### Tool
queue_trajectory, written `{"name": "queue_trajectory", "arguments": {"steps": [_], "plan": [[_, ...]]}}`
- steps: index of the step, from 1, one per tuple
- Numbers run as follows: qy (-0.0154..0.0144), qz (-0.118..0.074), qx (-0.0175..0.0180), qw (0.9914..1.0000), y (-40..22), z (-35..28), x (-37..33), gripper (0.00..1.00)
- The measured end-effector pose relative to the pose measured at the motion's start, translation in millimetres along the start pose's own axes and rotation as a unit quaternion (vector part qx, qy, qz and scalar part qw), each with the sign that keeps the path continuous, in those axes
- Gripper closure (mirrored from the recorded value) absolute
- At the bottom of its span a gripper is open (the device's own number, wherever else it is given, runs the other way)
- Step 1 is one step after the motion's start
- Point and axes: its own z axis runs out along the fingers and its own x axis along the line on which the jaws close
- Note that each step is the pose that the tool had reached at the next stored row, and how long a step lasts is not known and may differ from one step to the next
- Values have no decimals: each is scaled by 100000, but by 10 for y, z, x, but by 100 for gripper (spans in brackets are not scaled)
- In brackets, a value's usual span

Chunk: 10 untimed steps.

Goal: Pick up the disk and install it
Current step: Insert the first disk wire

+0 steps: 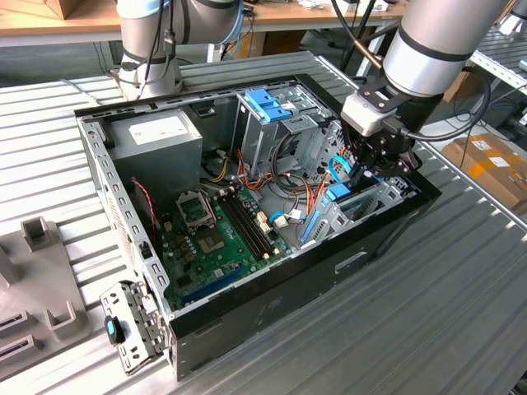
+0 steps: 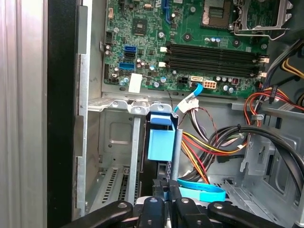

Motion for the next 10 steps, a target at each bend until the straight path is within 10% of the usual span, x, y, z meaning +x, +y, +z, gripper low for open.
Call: {"name": "queue_trajectory", "arguments": {"steps": [10], "plan": [[-42,4,8,100000,1,9,0,70]]}}
